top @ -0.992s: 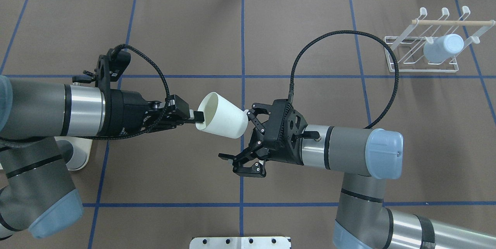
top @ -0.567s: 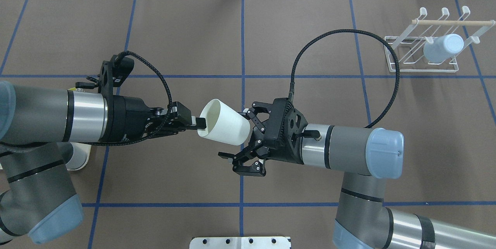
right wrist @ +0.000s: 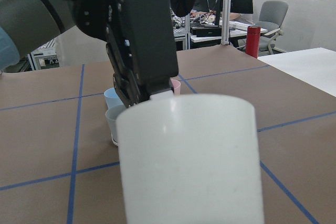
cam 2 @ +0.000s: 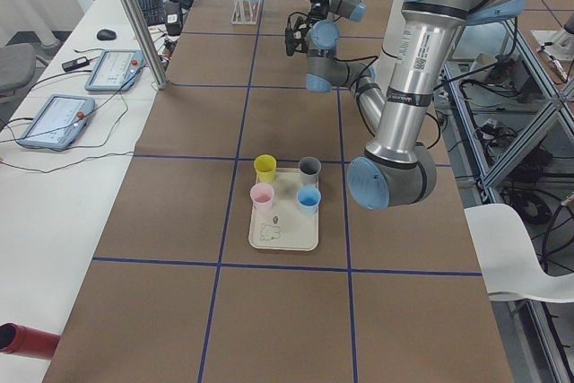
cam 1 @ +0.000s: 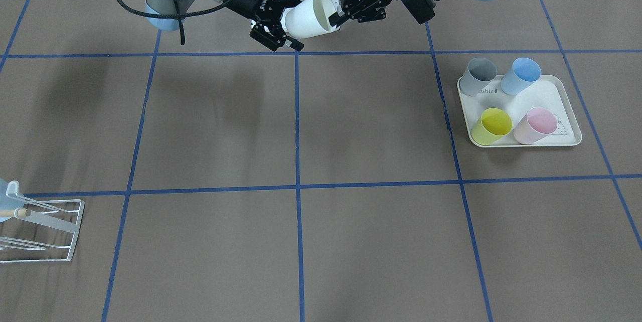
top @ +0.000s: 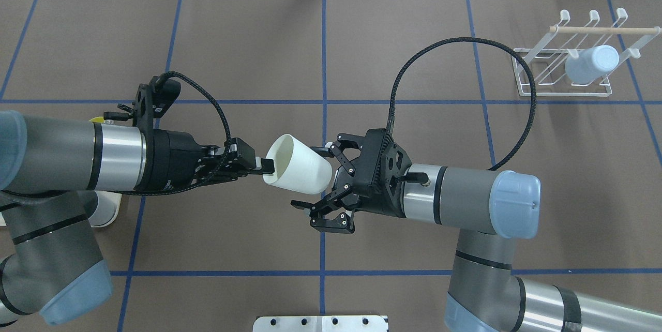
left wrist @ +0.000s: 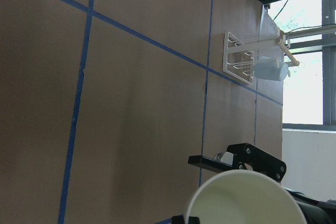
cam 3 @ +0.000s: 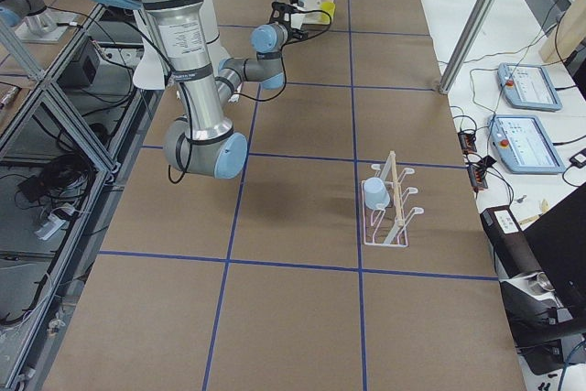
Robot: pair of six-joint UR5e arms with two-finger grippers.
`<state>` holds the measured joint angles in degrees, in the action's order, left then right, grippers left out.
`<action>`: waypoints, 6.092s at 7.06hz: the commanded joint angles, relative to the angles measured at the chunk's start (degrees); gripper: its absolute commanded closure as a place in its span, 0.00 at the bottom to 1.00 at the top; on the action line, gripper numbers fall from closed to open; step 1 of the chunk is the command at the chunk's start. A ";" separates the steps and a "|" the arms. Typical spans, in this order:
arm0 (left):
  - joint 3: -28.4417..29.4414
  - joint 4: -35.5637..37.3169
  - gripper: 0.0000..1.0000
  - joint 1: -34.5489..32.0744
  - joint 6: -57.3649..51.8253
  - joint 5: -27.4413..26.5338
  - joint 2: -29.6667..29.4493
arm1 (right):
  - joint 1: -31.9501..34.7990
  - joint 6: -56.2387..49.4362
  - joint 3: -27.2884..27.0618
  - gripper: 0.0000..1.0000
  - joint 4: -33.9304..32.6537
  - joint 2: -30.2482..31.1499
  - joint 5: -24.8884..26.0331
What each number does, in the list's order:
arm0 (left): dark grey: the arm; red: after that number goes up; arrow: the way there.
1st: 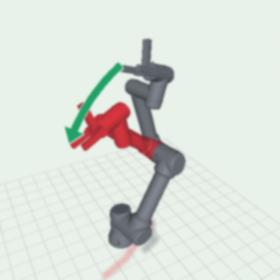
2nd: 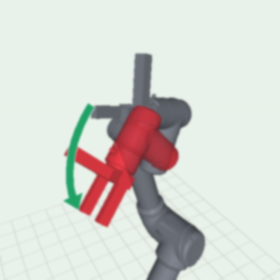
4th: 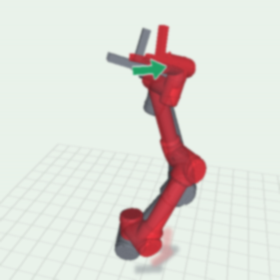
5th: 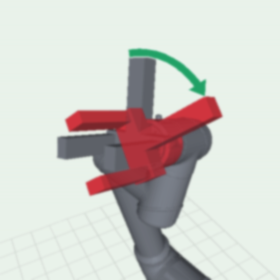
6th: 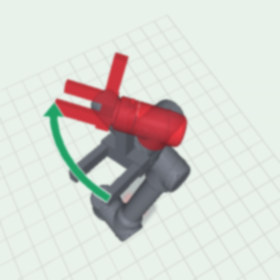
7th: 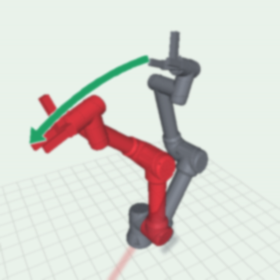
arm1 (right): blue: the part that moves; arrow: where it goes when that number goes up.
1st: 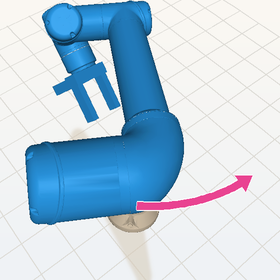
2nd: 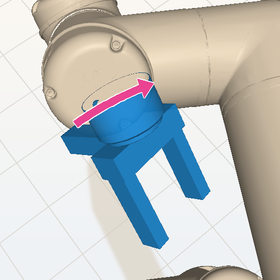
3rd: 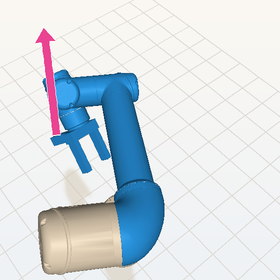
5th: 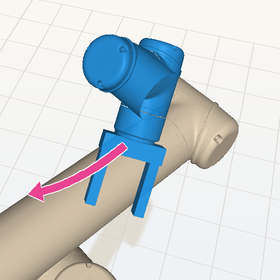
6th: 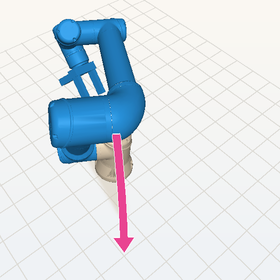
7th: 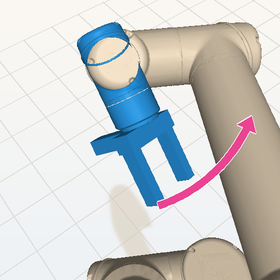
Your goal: Transfer IKEA cup to right arm and place on rack
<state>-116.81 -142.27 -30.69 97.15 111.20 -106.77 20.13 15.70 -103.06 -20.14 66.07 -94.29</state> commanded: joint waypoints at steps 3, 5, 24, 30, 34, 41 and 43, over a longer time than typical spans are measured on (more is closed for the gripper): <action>0.09 -0.02 1.00 0.63 -0.12 -0.20 1.04 | 0.17 -0.06 -0.12 0.10 0.10 0.02 0.07; -0.26 -0.02 1.00 0.63 -0.12 -0.11 1.04 | 0.18 -0.06 -0.12 0.37 0.10 0.11 -0.02; -2.10 0.59 0.00 -6.93 -23.85 0.68 17.91 | 34.62 -65.77 -3.11 1.00 -58.96 2.48 2.14; -2.72 0.51 0.00 -6.93 -23.41 0.07 17.83 | 44.83 -103.77 8.03 1.00 -58.00 3.36 15.36; -2.46 0.51 0.00 -6.84 -23.41 0.24 17.83 | 44.39 -102.89 15.70 1.00 -47.72 3.54 17.21; -2.11 0.51 0.00 -6.75 -23.41 0.33 17.30 | 41.23 -98.94 16.23 1.00 -45.43 7.32 20.72; -2.11 0.51 0.00 -6.67 -23.41 0.33 17.30 | 40.17 -99.02 16.32 0.94 -45.43 7.49 22.73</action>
<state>-118.92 -141.76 -37.41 73.74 111.53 -89.47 61.06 -83.32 -86.79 -65.60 73.44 -72.95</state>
